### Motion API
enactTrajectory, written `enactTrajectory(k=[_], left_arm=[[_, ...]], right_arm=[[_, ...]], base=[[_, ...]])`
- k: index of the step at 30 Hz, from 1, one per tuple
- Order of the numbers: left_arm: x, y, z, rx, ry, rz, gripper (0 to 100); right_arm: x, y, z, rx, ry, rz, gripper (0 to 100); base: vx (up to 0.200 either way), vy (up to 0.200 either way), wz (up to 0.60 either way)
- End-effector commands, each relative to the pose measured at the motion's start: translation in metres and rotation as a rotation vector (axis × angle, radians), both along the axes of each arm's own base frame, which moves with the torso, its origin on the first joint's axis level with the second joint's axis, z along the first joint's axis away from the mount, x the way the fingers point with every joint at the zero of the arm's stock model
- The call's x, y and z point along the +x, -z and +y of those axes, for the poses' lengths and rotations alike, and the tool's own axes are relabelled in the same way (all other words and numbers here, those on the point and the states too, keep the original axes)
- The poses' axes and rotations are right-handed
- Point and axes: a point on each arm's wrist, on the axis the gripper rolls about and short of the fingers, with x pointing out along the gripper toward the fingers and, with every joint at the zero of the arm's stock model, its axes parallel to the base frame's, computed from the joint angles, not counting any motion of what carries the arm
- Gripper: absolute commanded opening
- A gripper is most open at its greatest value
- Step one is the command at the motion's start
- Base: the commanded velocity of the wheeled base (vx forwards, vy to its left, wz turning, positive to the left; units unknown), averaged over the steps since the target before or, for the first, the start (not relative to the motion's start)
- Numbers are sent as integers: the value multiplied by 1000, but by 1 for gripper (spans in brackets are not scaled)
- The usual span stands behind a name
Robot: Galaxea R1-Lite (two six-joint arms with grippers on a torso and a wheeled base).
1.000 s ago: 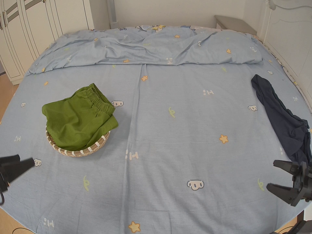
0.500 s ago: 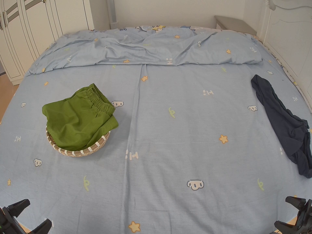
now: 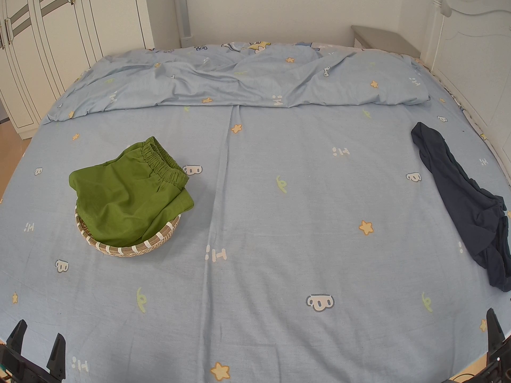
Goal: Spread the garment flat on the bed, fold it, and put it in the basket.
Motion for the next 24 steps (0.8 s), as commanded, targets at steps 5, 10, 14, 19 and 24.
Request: enactTrajectory(k=[5, 10, 14, 19, 24], left_arm=[[2, 6, 0, -5, 7, 1, 100], [2, 6, 0, -2, 10, 0, 100], [2, 6, 0, 2, 15, 0, 100], [2, 6, 0, 29, 30, 3, 100], [-5, 7, 0, 38, 148, -82, 100]], right_arm=[[1, 8, -1, -55, 75, -21, 100], [1, 8, -1, -55, 73, -22, 100], [1, 10, -1, -53, 66, 7, 100], [1, 10, -1, -52, 66, 8, 100], [1, 10, -1, -57, 54, 8, 100]], base=[[0, 0, 0], [0, 0, 0], [0, 0, 0], [0, 0, 0], [0, 0, 0]])
